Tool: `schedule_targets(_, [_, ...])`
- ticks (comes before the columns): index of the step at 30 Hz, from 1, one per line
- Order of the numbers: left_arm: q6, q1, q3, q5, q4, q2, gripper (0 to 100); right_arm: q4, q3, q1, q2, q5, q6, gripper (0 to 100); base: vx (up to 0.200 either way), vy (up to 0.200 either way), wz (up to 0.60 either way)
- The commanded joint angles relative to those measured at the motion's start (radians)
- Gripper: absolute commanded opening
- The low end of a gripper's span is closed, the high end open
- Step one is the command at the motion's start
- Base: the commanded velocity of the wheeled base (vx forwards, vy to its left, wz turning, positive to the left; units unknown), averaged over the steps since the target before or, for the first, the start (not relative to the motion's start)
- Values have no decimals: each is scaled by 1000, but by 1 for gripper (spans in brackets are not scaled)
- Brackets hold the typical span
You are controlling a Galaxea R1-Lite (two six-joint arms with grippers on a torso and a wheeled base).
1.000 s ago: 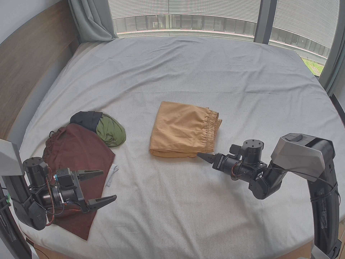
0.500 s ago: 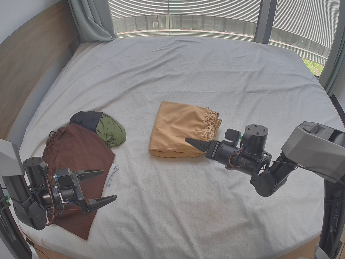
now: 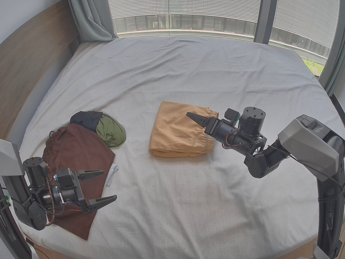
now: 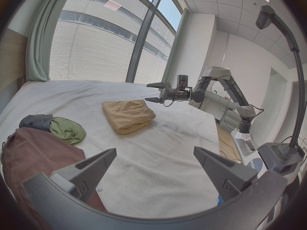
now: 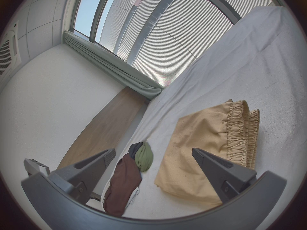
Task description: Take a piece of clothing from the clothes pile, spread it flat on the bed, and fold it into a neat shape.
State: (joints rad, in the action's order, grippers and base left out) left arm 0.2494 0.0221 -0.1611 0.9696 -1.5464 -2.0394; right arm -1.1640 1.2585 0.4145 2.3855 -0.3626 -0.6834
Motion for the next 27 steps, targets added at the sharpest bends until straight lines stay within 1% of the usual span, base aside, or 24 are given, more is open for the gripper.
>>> schedule_targets(1, [-1,1,-2,0,0,-4,100,20,75,-34,93,1,-1,100,0,0,0])
schedule_targets(13, [-1,-1,-2,0,-1,-10,100,23,145,-83,207,4,4,100,0,0,0])
schedule_targets(19, [-1,-1,0,0,0,-12,100,15,145,-86,233,4,10,100,0,0,0])
schedule_targets(27, [-1,-5,3,0,0,-7,100,10,142,-77,221,5,10,100,0,0,0])
